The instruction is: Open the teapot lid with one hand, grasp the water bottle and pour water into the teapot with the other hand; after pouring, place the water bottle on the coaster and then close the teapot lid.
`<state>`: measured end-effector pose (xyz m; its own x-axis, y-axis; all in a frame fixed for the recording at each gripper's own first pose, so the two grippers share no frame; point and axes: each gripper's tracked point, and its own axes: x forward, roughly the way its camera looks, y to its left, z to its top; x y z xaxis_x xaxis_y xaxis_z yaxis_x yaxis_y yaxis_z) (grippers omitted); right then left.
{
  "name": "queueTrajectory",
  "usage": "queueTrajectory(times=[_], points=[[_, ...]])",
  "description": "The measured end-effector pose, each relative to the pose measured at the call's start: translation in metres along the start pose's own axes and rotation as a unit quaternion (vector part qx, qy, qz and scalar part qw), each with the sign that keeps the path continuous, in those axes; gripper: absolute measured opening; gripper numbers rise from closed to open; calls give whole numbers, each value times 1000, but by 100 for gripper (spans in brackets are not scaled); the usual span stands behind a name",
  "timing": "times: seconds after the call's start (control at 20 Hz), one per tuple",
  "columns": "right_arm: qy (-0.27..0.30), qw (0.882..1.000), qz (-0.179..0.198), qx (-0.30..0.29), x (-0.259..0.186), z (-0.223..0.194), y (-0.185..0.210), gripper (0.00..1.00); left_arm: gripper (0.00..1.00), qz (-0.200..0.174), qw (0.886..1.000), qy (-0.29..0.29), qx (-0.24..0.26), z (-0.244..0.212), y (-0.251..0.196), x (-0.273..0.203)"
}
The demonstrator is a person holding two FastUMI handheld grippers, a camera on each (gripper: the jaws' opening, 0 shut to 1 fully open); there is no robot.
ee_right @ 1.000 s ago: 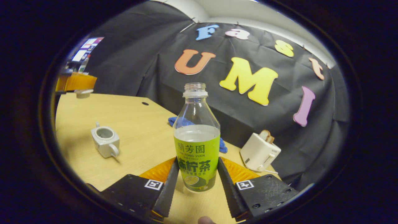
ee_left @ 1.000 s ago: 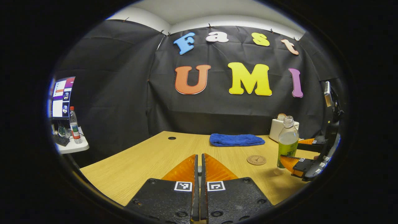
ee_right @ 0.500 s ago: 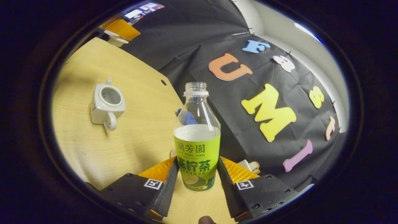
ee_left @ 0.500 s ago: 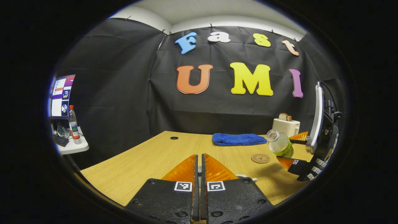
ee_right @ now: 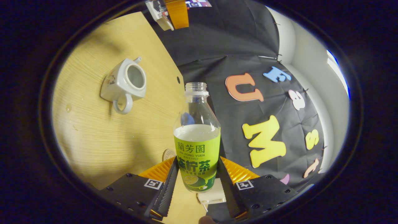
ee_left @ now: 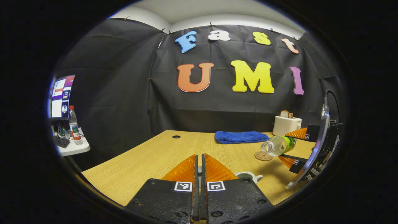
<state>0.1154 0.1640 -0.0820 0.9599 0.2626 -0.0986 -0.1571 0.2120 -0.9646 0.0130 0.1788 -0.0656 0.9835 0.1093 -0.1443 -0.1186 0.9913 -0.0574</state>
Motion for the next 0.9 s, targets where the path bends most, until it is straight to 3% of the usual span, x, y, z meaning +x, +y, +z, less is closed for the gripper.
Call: queueTrajectory(times=[0.5,0.9], points=[[-43,990,-23,-133,2,18,-5,70,4,2,1000,3,-4,-3,12,0],[-64,971,-44,-226,11,31,-17,70,3,-1,1000,9,-4,-9,16,0]])
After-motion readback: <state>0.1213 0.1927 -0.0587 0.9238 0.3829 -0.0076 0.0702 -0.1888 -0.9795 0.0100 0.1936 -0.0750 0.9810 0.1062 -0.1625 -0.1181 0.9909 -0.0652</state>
